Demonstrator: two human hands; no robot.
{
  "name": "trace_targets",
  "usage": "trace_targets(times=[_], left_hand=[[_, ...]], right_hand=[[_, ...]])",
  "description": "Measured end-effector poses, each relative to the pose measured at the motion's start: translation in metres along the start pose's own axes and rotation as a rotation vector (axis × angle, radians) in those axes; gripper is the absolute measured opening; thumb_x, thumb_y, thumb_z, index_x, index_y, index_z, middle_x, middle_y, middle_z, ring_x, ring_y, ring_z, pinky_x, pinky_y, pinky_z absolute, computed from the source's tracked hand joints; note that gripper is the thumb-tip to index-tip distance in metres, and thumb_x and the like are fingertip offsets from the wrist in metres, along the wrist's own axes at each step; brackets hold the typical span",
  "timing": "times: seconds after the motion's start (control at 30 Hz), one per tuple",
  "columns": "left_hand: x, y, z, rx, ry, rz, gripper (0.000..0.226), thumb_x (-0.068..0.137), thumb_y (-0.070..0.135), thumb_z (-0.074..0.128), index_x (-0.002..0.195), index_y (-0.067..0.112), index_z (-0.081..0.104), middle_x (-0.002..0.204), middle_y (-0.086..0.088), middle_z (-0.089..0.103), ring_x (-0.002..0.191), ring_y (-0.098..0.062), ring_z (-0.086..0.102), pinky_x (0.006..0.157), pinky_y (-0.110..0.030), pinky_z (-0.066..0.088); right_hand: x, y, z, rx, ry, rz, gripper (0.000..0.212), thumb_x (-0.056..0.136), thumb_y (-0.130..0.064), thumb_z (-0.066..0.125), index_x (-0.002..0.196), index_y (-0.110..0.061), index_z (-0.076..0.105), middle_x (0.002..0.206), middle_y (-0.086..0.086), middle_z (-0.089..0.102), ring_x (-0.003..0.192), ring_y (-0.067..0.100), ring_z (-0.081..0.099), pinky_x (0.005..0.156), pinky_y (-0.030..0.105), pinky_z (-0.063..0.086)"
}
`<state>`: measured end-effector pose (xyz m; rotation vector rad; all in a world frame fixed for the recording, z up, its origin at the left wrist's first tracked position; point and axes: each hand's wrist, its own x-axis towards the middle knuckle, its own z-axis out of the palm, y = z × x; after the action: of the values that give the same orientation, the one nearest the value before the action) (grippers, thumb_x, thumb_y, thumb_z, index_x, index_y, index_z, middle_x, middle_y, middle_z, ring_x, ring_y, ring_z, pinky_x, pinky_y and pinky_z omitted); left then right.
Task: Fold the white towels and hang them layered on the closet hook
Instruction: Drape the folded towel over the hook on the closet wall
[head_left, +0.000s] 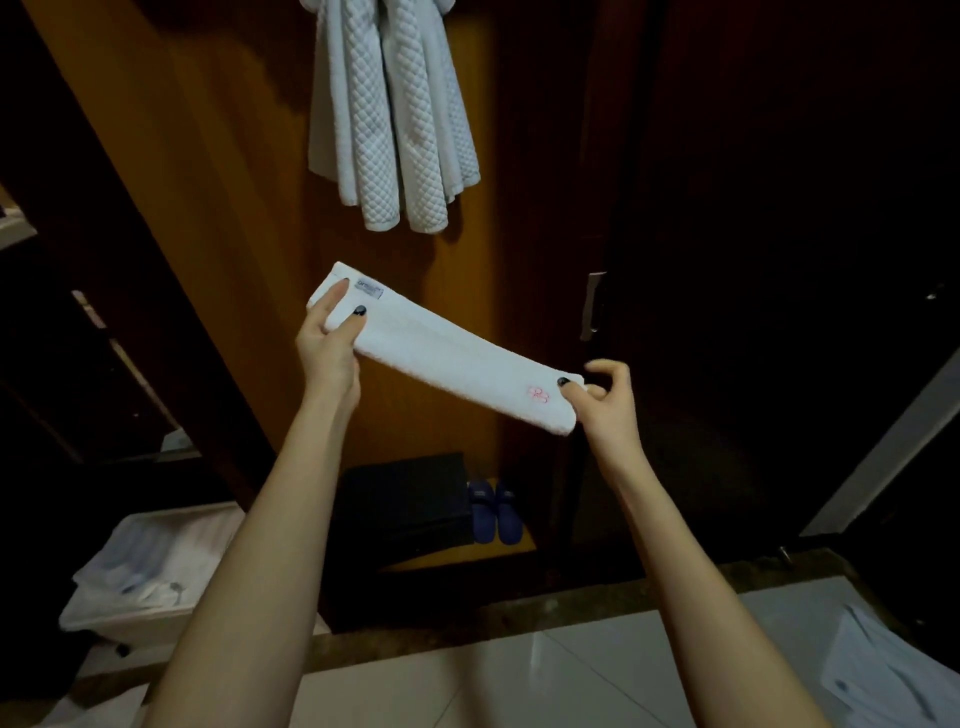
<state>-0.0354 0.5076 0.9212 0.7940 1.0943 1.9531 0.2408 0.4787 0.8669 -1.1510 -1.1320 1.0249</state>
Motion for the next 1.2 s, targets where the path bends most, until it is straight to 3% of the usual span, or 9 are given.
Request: trace_targets(times=[0.07,0.17,0.37,0.47,0.63,0.8,0.97,1.13,1.2], left_hand=[[0.006,0.005,-0.002,0.002,-0.023,0.006,0.045,0.086,-0.012,0.059,0.12,0.018,0.066,0.124,0.0,0.057,0.103,-0.014,0.064,0.071,-0.019,0.055],[0.017,0.017,0.001,0.023,-0.031,0.006,0.046,0.087,-0.01,0.06,0.126,0.014,0.064,0.129,-0.001,0.056,0.101,-0.013,0.065,0.073,-0.021,0.057],[0.053,0.054,0.021,0.07,-0.028,0.049,0.045,0.086,-0.004,0.061,0.126,0.016,0.065,0.108,0.01,0.062,0.088,-0.002,0.064,0.07,-0.017,0.053],[0.072,0.072,0.032,0.135,-0.054,0.106,0.038,0.086,0.002,0.064,0.115,0.025,0.071,0.107,0.017,0.058,0.092,0.002,0.059,0.075,-0.017,0.048],[0.112,0.109,0.052,0.175,-0.125,0.178,0.031,0.087,0.004,0.065,0.108,0.027,0.069,0.108,0.015,0.061,0.08,0.005,0.063,0.057,-0.018,0.05],[0.167,0.149,0.057,0.254,-0.232,0.315,0.035,0.089,-0.003,0.061,0.107,0.026,0.068,0.113,0.002,0.06,0.072,-0.005,0.062,0.05,-0.014,0.049],[0.238,0.185,0.079,0.257,-0.274,0.378,0.037,0.09,-0.004,0.059,0.113,0.025,0.066,0.11,0.006,0.061,0.072,-0.003,0.066,0.057,-0.015,0.053],[0.311,0.222,0.109,0.272,-0.349,0.433,0.038,0.092,0.001,0.058,0.113,0.031,0.067,0.128,0.001,0.059,0.102,-0.008,0.061,0.082,-0.02,0.05],[0.338,0.236,0.123,0.275,-0.37,0.454,0.034,0.092,0.002,0.059,0.116,0.025,0.067,0.122,-0.001,0.064,0.091,-0.003,0.066,0.075,-0.017,0.053]], right_hand=[[0.009,-0.013,-0.002,-0.016,-0.037,-0.042,0.027,0.095,-0.007,0.059,0.12,-0.015,0.052,0.084,0.003,0.063,0.078,0.013,0.062,0.065,0.02,0.049],[0.024,-0.035,0.0,-0.105,-0.088,-0.145,0.02,0.097,-0.009,0.056,0.115,-0.002,0.06,0.105,0.01,0.064,0.092,0.016,0.063,0.066,0.02,0.05],[0.069,-0.09,0.013,-0.131,-0.121,-0.211,0.011,0.099,-0.009,0.052,0.107,-0.005,0.058,0.095,0.006,0.061,0.073,0.008,0.06,0.049,0.017,0.047],[0.101,-0.124,0.022,-0.114,-0.102,-0.27,0.025,0.094,0.001,0.046,0.102,-0.013,0.065,0.088,0.004,0.063,0.066,0.01,0.058,0.049,0.018,0.044],[0.163,-0.185,0.041,-0.007,-0.206,-0.242,0.036,0.093,0.007,0.04,0.086,-0.011,0.071,0.103,0.009,0.065,0.076,0.012,0.065,0.055,0.022,0.052],[0.225,-0.23,0.06,-0.024,-0.492,-0.225,0.03,0.094,0.004,0.046,0.11,-0.01,0.067,0.11,0.013,0.066,0.086,0.015,0.066,0.073,0.028,0.055],[0.281,-0.277,0.102,-0.08,-0.462,-0.369,0.033,0.09,0.008,0.051,0.118,-0.005,0.063,0.097,0.009,0.065,0.069,0.009,0.066,0.06,0.022,0.055],[0.347,-0.326,0.132,-0.083,-0.42,-0.531,0.033,0.089,0.012,0.051,0.113,-0.004,0.067,0.103,0.006,0.066,0.077,0.011,0.067,0.066,0.023,0.058],[0.374,-0.343,0.143,-0.056,-0.363,-0.583,0.03,0.089,0.012,0.05,0.111,0.0,0.067,0.091,0.005,0.065,0.065,0.005,0.066,0.061,0.019,0.055]])
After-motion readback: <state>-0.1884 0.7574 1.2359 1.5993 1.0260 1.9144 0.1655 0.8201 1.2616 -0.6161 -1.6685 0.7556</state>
